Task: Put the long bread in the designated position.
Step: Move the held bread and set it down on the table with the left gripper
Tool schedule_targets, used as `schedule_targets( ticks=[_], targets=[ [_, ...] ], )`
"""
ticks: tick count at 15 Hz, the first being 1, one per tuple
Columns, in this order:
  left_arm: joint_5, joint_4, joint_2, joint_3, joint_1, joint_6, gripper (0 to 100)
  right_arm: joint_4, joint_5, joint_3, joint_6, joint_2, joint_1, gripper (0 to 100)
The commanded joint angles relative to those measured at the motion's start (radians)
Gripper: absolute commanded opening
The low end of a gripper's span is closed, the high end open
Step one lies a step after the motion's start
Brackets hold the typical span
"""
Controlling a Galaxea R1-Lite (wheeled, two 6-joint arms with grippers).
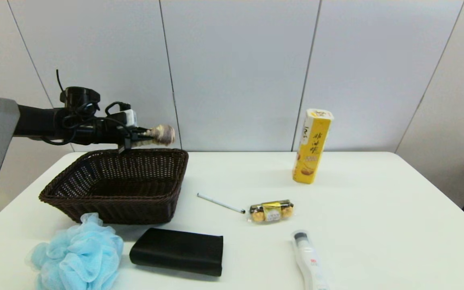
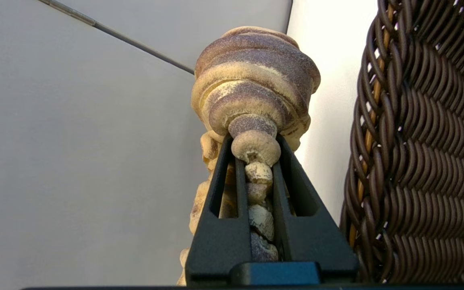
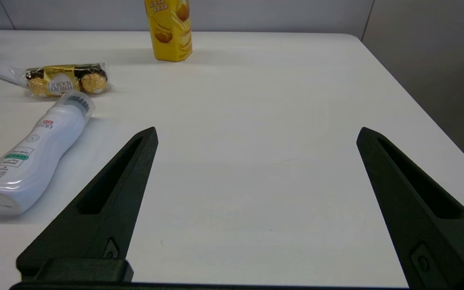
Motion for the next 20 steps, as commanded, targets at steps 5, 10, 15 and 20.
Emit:
schedule_targets(
  ticks=[5,10,15,20],
  targets=[
    [-0.011,0.002,0.003,-0.005,0.0,0.007,0,0.0,0.0,0.0,0.0,0.001,0.001,100],
    [-0.011,0.002,0.003,-0.011,0.0,0.007,0,0.0,0.0,0.0,0.0,0.001,0.0,100],
    [-0.012,0.011,0.003,-0.011,0.002,0.006,100,0.0,0.0,0.0,0.0,0.001,0.001,100],
    [-0.014,0.011,0.003,-0.011,0.0,0.007,100,0.0,0.0,0.0,0.0,0.001,0.0,100]
  ],
)
